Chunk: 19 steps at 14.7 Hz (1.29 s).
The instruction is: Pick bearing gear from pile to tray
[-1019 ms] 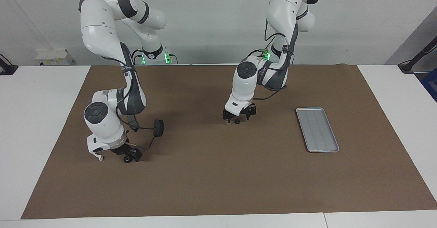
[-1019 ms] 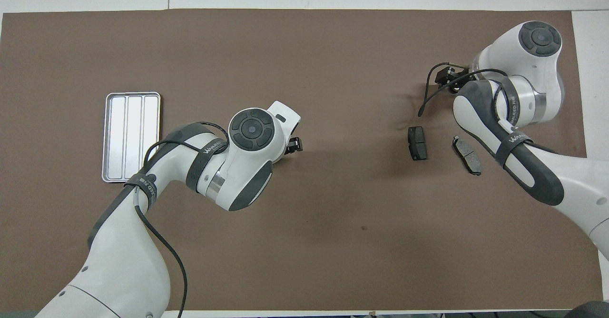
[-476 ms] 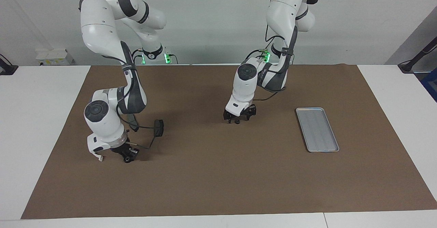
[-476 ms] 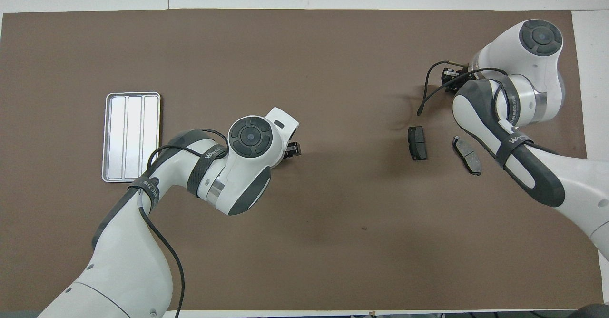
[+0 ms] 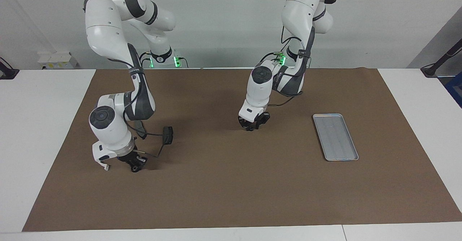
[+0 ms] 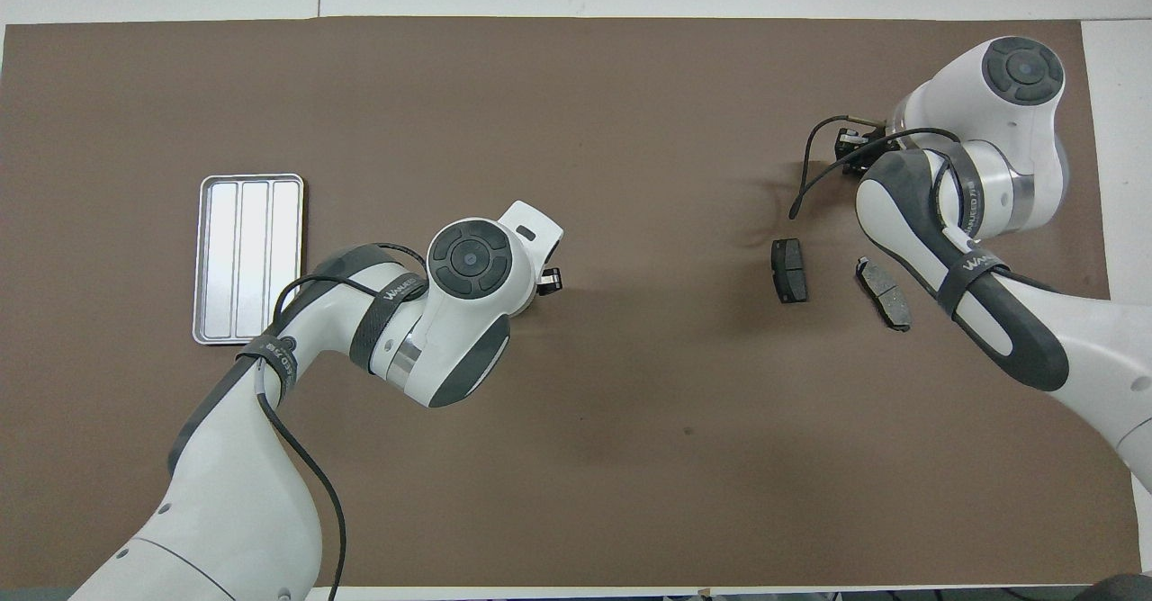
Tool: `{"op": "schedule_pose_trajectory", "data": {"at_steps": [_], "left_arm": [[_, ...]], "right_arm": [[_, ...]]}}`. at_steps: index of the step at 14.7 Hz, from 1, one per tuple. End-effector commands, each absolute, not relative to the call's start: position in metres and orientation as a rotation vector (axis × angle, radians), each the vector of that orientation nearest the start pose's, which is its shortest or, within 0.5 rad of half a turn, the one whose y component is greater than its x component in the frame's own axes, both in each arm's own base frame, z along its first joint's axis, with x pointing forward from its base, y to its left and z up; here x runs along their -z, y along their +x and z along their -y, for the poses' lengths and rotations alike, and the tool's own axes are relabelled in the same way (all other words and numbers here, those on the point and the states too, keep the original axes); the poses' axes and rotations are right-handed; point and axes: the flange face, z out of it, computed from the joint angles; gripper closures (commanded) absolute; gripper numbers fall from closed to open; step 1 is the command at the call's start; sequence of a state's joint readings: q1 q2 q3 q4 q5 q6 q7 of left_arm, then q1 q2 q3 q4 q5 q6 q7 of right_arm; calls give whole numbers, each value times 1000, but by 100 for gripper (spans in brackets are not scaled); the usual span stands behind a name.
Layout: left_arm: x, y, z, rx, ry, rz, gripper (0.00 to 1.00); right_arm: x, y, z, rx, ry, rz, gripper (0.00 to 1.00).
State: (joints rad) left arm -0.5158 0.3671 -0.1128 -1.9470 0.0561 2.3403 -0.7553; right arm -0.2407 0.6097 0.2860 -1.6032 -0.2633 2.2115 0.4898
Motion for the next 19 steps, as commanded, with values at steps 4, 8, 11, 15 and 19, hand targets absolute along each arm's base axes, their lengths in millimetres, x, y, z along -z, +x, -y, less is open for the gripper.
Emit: {"op": "schedule_pose_trajectory", "data": {"at_steps": [4,8,11,15,19], "left_arm": [[-377,557,345,45,-3109,170,100],[-476,586,197,2,-3091,-52,100],[-483,602,83,-43,-3121,-228,100],[-415,576,12,33,-3116,-275,100],[-356,558,7,65,-3120,-252,100]], "right_arm": [[-337,688,2,-87,-3224,-432,100],[-420,676,-53,-182,-3278,-325,100],[-469,644,-143,-191,-3217,-436,100],[-481,600,-280,-159,-3042,-908,100],[-454,547,-394,-85,-2934,-1074,100]]}}
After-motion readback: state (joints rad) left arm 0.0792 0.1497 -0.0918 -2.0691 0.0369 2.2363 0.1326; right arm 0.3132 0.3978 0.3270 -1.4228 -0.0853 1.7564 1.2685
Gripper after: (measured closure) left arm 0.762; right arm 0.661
